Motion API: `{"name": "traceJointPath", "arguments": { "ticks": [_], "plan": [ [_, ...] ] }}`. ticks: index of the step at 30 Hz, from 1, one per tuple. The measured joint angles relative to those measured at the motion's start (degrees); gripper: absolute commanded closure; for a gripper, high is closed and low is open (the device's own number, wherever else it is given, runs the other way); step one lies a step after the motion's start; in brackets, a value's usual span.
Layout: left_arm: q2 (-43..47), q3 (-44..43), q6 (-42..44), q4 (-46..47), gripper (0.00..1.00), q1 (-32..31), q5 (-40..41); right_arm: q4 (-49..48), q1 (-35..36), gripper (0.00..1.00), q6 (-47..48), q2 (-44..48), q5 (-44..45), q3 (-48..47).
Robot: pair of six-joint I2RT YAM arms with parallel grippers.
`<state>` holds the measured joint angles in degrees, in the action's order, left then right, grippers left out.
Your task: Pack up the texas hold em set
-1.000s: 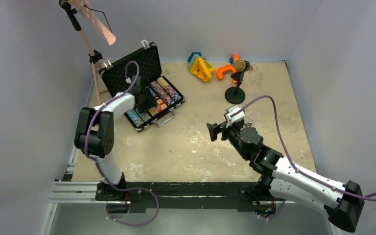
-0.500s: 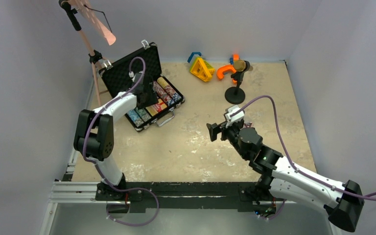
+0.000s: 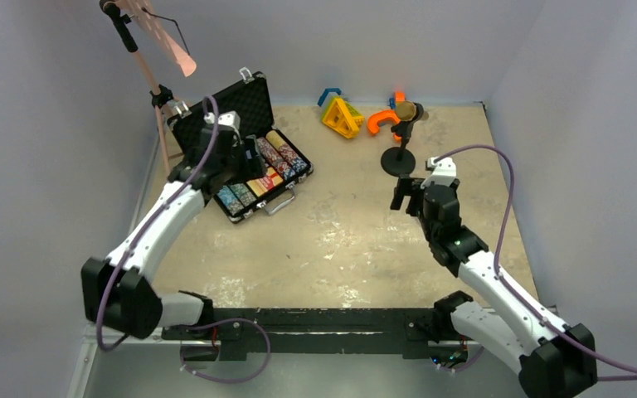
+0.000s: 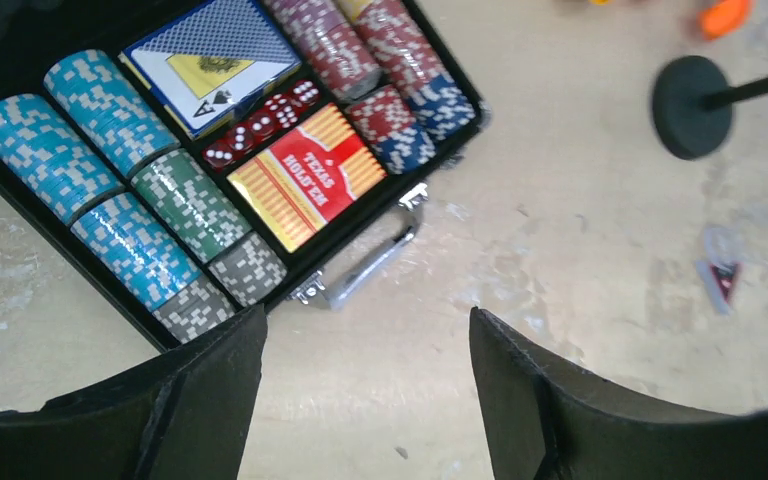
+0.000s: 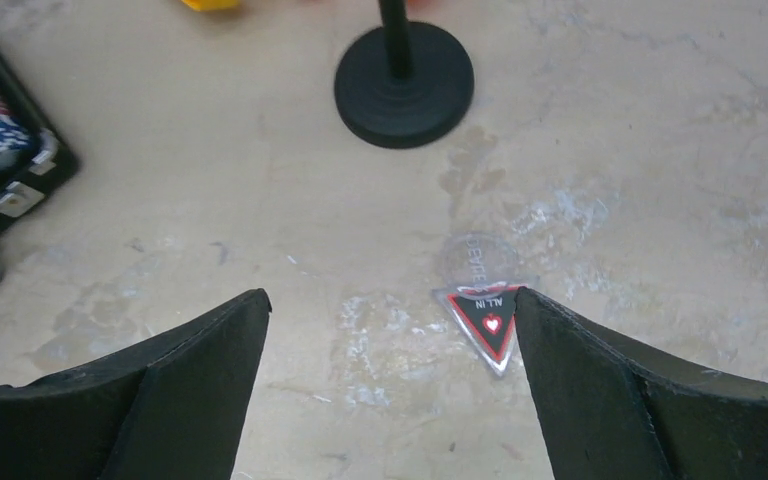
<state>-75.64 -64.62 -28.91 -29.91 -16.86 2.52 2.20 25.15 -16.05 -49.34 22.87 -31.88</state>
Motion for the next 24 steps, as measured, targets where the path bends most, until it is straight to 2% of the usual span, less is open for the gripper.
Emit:
{"name": "traceJointPath", "arguments": {
  "ticks": [4,11,19,24],
  "plan": [
    [8.0,-1.25,4.68,-4.94,0.21,0.17,-4.85,5.55,-6.23,0.01,-2.91,-7.72,-3.15,-4.13],
    [12.35,0.79,12.07,-9.07,0.21,0.28,-5.49,12.96,-12.81,0.02,-3.13,-19.87,-5.55,-9.44],
    [13.64,3.17,13.75,-9.68,0.21,0.35,-6.05,17.99,-14.23,0.06,0.79,-35.15,-6.49,-21.55],
    [15.69,3.63,13.75,-9.75,0.21,0.35,-6.38,20.48,-15.56,0.1,3.21,-41.53,-7.74,-25.22]
  ]
}}
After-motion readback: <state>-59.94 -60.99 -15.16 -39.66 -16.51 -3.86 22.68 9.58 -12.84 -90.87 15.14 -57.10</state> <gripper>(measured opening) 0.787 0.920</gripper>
